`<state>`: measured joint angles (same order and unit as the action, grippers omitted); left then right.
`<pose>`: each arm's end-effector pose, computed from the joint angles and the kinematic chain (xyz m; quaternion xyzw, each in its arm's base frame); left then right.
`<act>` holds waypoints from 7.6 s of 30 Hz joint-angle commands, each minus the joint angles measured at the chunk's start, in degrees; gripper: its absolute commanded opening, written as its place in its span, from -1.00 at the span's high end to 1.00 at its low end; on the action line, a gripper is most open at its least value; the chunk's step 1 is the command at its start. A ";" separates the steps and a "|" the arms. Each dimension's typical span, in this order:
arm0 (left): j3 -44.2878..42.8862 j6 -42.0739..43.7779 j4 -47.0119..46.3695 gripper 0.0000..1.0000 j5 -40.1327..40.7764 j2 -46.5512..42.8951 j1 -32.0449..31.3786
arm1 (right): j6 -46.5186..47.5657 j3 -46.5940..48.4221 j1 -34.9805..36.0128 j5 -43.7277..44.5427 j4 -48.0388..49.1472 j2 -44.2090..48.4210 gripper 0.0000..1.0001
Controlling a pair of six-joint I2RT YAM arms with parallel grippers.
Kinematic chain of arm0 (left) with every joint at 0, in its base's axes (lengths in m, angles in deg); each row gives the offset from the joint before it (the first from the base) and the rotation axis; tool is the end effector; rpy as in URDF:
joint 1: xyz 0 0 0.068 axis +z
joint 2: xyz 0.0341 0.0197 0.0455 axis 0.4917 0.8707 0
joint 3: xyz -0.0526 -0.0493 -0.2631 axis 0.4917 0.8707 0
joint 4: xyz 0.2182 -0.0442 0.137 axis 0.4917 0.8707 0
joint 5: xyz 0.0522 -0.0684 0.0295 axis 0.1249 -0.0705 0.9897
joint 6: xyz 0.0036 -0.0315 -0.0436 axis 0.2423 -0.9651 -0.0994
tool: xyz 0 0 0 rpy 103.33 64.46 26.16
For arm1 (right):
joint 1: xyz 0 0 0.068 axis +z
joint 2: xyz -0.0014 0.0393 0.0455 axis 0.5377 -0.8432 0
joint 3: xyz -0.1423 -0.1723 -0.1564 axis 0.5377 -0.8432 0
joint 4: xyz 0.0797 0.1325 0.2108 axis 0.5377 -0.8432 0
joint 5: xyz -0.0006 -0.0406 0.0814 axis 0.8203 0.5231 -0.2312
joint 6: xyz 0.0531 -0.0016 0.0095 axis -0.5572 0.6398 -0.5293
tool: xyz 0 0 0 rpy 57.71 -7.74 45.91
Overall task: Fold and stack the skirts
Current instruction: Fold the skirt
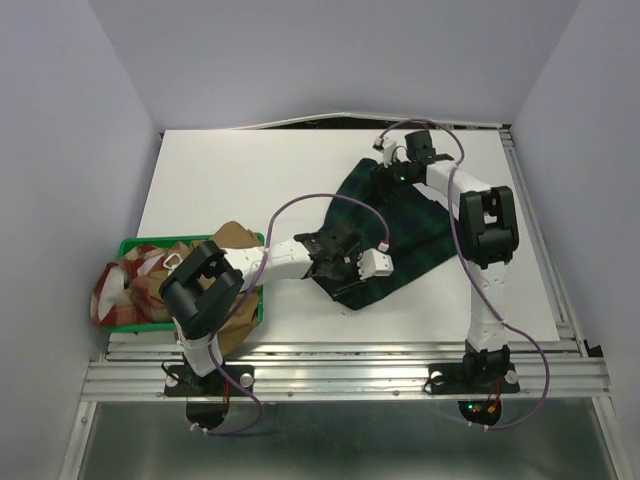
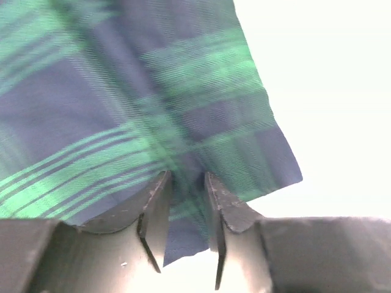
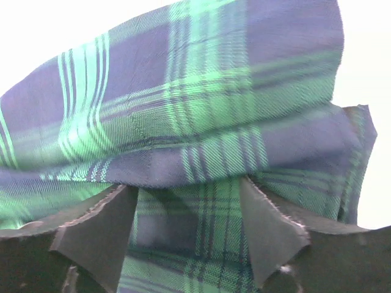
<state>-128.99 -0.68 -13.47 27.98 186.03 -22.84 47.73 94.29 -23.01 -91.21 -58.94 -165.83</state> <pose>0.2151 -0.2963 0.1850 0.6542 0.6674 -0.2083 0.2884 0.4826 0.1013 0.1691 -0.3403 0.8475 0.2432 0.3269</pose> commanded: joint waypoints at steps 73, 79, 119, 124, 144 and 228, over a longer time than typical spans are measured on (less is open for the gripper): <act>-13.48 -40.59 -2.49 -0.17 10.96 7.05 2.28 | -56.10 -56.52 3.66 -9.60 15.94 29.92 0.85; -14.53 -41.12 -0.82 0.00 13.60 10.03 2.20 | -51.89 -56.61 5.07 -3.37 11.47 30.44 0.77; -23.68 -47.44 1.65 1.00 -9.33 12.76 3.25 | -51.44 -53.53 7.88 -3.45 6.89 29.91 0.95; -21.66 -49.81 -1.87 1.00 -12.32 16.53 3.25 | -51.97 -53.62 7.88 -3.01 6.80 31.23 0.97; -16.12 -50.70 -5.30 1.00 -14.43 21.29 4.74 | -39.13 -36.58 -6.78 4.11 -13.68 39.58 0.15; -15.50 -32.34 3.58 -0.12 -4.06 3.19 -2.38 | -28.77 -9.52 -16.81 13.70 3.02 4.77 0.20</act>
<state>-143.14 -39.26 -15.33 22.49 196.50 -23.98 15.14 80.66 -39.25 -80.98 -57.26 -158.53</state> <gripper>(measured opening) 0.518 0.279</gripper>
